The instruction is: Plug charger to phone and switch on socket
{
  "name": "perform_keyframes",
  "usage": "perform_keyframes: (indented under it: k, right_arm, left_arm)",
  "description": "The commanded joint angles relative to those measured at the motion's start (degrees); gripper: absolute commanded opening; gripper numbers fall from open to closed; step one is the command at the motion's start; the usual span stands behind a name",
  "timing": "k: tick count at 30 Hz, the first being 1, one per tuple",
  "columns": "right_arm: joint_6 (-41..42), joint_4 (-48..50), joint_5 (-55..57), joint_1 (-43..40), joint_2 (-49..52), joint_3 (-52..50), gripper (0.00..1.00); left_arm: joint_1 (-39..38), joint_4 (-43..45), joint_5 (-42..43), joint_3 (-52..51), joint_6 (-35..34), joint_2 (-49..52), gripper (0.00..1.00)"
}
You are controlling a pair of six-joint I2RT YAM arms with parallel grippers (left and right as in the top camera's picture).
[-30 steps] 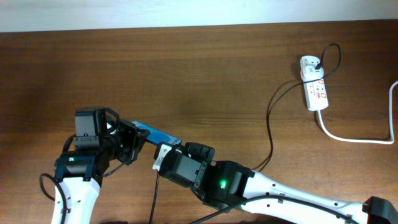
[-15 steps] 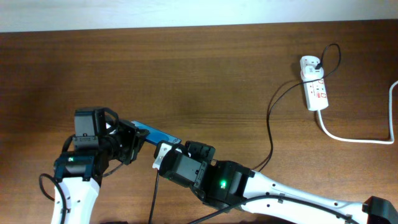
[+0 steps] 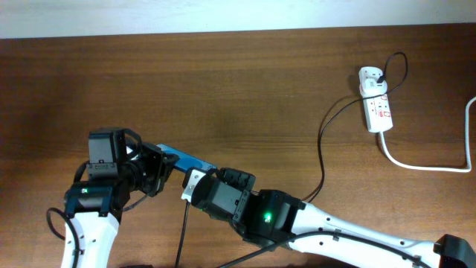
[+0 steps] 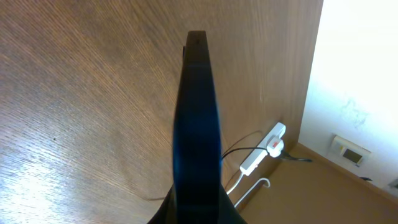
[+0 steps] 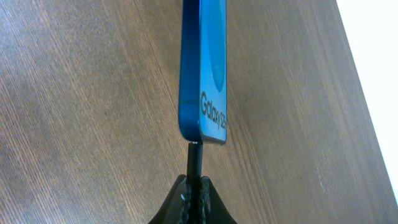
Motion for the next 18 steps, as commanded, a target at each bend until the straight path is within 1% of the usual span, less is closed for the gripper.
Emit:
perform_keyframes:
  k: [1, 3, 9, 18]
  right_arm:
    - [0.7, -0.6, 0.8, -1.0, 0.2, 0.2, 0.04]
    - [0.7, -2.0, 0.8, -1.0, 0.2, 0.2, 0.05]
    - [0.7, -2.1, 2.5, -1.0, 0.0, 0.2, 0.04]
    - [0.7, 0.2, 2.2, -1.0, 0.0, 0.2, 0.04]
  left_arm:
    - [0.0, 0.0, 1.5, 0.9, 1.6, -0.3, 0.0]
    - [0.0, 0.0, 1.0, 0.9, 1.6, -0.3, 0.0]
    - [0.0, 0.0, 1.0, 0.9, 1.6, -0.3, 0.0]
    - [0.0, 0.0, 1.0, 0.9, 1.7, -0.3, 0.0]
